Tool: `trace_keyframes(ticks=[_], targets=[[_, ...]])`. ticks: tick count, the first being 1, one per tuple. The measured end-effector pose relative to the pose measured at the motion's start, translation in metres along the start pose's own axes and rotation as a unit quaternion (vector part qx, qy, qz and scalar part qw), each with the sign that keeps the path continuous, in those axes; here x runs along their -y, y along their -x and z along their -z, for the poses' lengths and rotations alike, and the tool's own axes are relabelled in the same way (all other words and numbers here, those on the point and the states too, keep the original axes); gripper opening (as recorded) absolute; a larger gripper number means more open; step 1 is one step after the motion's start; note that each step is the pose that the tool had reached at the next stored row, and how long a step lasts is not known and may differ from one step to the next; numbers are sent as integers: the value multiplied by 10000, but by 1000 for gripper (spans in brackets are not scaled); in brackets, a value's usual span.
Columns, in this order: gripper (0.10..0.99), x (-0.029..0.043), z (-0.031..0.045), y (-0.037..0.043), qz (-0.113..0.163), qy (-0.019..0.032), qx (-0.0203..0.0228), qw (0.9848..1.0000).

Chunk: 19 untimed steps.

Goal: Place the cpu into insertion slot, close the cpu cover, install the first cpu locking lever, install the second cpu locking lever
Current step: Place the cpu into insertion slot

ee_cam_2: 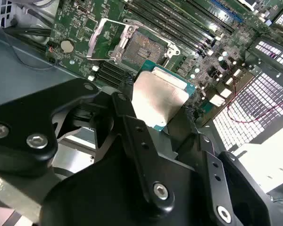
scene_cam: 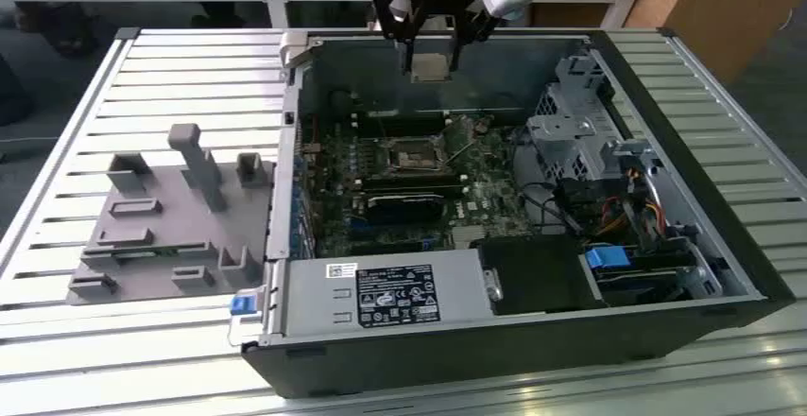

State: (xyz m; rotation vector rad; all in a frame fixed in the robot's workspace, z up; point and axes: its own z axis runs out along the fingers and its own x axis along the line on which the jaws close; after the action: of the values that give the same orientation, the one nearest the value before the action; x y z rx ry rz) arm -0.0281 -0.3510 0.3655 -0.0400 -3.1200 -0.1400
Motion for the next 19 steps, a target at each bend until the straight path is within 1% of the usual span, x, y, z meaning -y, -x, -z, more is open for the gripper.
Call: trace_keyframes(ticks=[6, 10, 14, 19], targets=[[541, 0, 0, 0, -29, 0, 3, 10000], [541, 0, -2, 0, -216, -2, 20, 9998], [541, 0, -5, 0, -500, -3, 45, 9987], [541, 0, -11, 0, -803, -6, 73, 9967]])
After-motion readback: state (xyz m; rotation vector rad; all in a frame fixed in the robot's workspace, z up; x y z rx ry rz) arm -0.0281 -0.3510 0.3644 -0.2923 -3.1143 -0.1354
